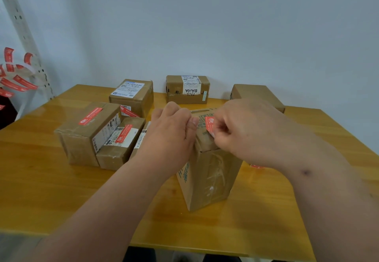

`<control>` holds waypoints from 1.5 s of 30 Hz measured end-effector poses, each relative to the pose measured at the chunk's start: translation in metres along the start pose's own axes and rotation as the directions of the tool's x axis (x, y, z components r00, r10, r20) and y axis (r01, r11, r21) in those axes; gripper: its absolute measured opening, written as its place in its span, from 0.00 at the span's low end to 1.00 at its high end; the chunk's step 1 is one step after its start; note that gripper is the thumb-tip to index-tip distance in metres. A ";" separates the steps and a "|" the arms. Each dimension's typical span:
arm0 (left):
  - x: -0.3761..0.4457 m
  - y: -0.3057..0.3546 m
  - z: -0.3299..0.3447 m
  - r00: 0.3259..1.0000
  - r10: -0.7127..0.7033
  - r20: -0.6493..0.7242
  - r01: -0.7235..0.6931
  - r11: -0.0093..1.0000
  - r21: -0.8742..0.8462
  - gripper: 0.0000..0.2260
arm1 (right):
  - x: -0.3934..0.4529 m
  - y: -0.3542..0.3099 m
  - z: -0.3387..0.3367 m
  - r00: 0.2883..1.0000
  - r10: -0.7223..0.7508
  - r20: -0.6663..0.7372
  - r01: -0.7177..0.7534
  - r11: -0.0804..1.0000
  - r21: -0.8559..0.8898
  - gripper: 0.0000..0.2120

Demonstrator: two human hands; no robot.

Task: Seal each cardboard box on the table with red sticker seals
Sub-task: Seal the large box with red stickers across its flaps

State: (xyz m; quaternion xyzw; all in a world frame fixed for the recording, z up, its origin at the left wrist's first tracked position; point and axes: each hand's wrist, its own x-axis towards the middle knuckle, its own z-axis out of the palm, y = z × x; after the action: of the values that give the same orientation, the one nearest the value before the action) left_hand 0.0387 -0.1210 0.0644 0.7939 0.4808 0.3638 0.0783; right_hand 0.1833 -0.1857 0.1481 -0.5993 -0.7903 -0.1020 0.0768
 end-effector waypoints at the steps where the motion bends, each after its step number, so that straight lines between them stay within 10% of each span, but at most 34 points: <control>1: 0.000 0.000 0.000 1.000 -0.002 0.003 0.002 1.000 -0.003 0.11 | -0.001 0.003 -0.001 0.999 0.032 -0.008 -0.032 0.997 0.065 0.12; 5: 0.000 0.001 -0.001 1.000 -0.015 0.016 0.015 1.000 -0.011 0.10 | -0.006 0.007 0.001 0.989 0.151 -0.010 -0.141 0.947 0.289 0.11; 17: 0.000 0.000 0.000 1.000 -0.025 0.002 0.025 1.000 -0.007 0.11 | -0.007 -0.013 0.013 0.998 0.055 -0.027 -0.054 0.998 0.019 0.17; 45: 0.001 0.002 -0.002 0.998 -0.051 0.043 0.052 0.999 -0.016 0.09 | 0.002 0.010 0.002 0.968 0.214 -0.130 -0.168 0.939 0.299 0.08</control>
State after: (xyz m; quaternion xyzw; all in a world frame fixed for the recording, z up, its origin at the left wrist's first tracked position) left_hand 0.0393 -0.1217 0.0674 0.7882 0.4963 0.3485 0.1047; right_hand 0.1928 -0.1810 0.1474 -0.6457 -0.7259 -0.0267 0.2356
